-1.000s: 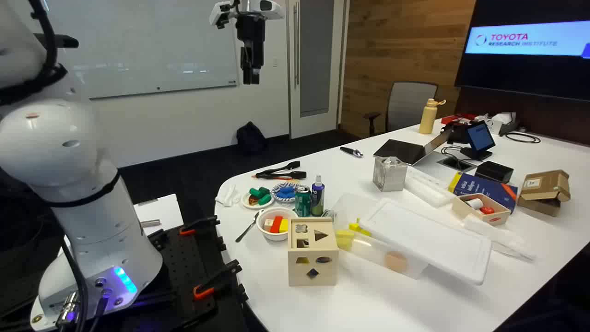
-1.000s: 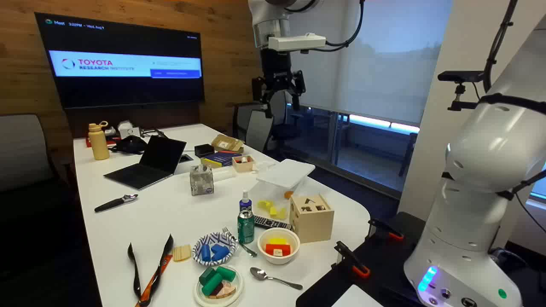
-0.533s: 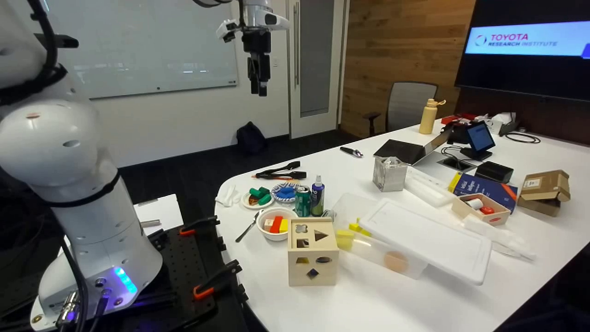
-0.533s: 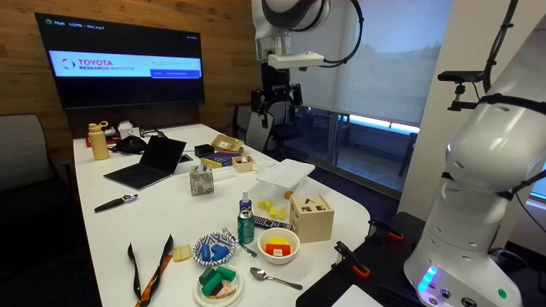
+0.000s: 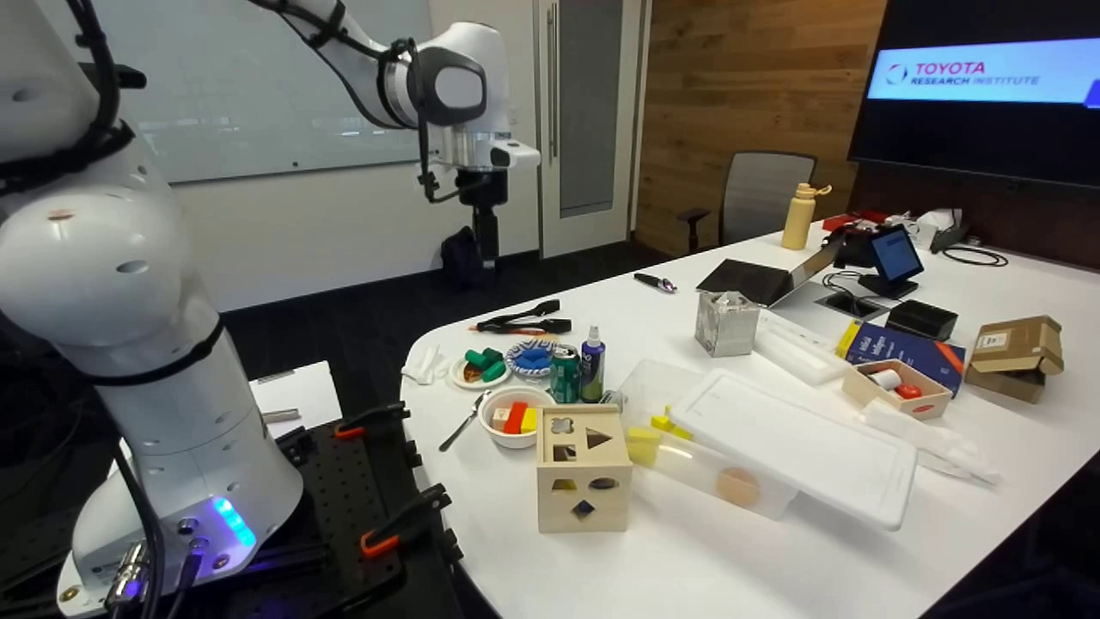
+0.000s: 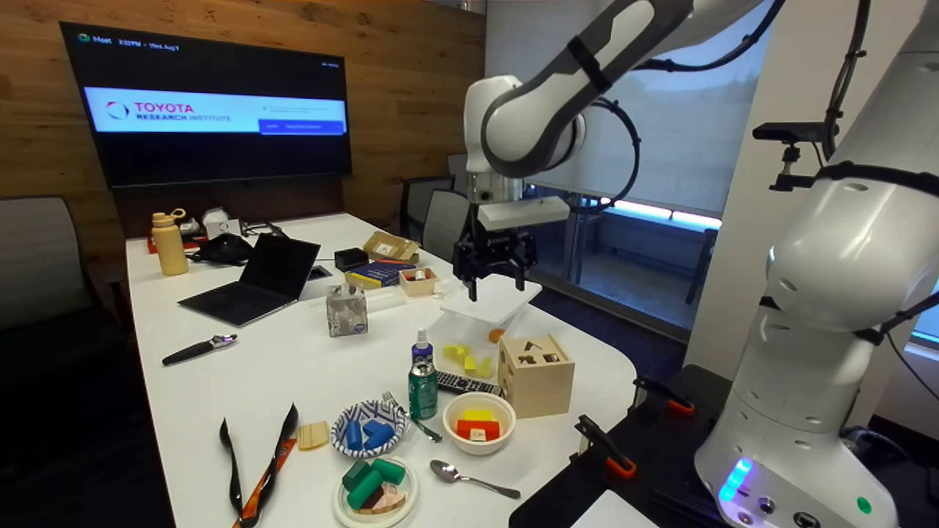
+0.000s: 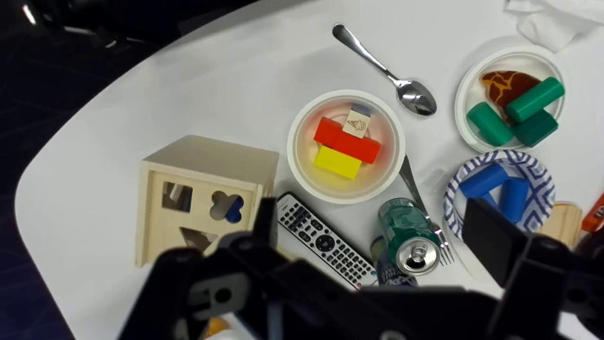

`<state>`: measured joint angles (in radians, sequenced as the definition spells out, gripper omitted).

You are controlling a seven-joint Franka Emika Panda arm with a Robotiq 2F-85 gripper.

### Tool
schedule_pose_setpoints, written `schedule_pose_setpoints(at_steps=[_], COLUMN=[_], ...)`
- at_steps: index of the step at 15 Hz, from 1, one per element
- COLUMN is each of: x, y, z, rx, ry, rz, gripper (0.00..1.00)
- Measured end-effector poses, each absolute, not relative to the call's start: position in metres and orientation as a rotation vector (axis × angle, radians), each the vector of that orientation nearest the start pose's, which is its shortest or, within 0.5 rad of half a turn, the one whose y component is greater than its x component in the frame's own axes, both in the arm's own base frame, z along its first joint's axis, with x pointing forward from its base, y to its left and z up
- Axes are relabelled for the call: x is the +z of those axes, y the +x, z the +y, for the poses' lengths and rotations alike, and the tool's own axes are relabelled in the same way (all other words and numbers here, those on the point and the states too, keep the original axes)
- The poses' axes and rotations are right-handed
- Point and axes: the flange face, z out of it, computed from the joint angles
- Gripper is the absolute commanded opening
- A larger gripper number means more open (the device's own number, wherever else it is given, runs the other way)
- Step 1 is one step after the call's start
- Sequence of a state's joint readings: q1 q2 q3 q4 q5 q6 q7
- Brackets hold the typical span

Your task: Put the white block in the toy box

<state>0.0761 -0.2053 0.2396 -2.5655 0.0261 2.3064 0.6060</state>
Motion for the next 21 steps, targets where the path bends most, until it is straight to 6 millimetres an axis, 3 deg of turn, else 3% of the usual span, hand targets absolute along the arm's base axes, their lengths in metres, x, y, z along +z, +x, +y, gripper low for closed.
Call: schedule_pose_setpoints(at_steps=[7, 11, 17, 21], x=[0.237, 0.196, 0.149, 0.117], y=[0.366, 0.364, 0.372, 0.377], z=[0.119, 0.126, 0.108, 0.114], rx=[-0.098, -0.113, -0.060, -0.010], ry=[-3.016, -2.973, -2.966, -2.940], rz=[0.815, 0.878, 0.973, 0.977], gripper=[1.00, 1.00, 1.00, 1.00])
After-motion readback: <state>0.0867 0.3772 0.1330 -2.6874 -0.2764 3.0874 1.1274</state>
